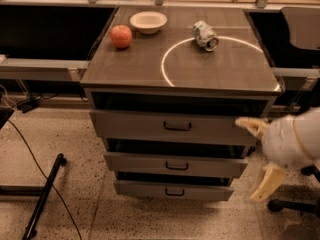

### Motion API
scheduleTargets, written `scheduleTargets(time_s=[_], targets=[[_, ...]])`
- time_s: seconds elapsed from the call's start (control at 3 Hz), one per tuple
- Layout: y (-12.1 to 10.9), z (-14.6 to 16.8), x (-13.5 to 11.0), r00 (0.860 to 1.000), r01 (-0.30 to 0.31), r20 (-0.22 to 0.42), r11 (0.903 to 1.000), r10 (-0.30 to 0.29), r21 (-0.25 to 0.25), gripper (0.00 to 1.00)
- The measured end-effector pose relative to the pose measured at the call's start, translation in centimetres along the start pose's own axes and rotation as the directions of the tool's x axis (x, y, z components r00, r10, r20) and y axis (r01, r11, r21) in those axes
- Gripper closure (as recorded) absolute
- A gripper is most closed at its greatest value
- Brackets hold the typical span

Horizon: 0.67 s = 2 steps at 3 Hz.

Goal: Open middle drawer

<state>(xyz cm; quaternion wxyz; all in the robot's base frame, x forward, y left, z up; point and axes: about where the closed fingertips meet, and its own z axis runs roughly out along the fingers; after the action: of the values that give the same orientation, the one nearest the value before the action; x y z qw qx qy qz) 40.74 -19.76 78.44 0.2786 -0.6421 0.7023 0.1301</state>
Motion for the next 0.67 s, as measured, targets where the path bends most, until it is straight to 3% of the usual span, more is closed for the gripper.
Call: scheduleTargets(time_s=[0.33, 0.67], targets=[[1.61, 4.65, 4.59, 0.995, -0.041, 0.095, 0.998, 0.036, 0.047, 0.0], [1.35, 4.96, 5.13, 0.995, -0.033, 0.095, 0.9977, 0.027, 0.06, 0.0]])
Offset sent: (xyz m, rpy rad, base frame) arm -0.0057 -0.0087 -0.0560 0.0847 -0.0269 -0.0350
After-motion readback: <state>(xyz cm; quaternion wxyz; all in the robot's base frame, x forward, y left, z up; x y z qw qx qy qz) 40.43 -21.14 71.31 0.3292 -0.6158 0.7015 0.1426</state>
